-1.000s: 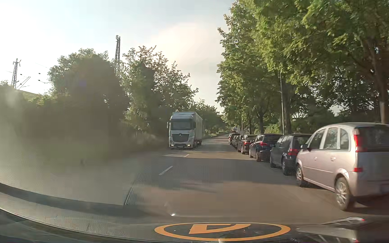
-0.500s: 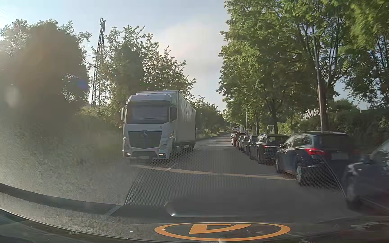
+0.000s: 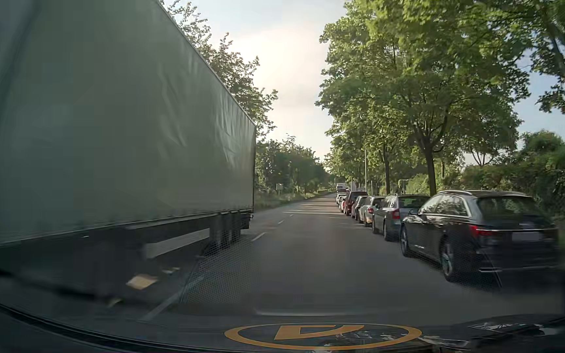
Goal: Follow the waypoints while adhering to traffic rules and regulations
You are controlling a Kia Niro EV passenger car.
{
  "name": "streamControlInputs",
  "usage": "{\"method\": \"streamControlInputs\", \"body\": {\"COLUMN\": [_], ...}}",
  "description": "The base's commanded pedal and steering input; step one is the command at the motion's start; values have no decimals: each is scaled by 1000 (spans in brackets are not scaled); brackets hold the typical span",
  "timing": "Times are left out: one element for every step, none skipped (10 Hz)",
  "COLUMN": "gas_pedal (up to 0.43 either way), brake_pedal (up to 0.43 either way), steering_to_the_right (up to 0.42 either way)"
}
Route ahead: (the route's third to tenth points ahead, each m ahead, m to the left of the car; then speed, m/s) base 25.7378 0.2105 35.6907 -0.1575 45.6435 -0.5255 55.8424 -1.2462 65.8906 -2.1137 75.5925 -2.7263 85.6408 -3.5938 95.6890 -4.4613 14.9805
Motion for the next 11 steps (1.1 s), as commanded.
{"method": "streamControlInputs", "body": {"gas_pedal": [177, 177, 177, 177, 177, 177, 177, 177, 177, 177, 177], "brake_pedal": [0, 0, 0, 0, 0, 0, 0, 0, 0, 0, 0], "steering_to_the_right": [3, 3, 3, 3, 3, 3, 3, 4, 5, 5, 5]}}
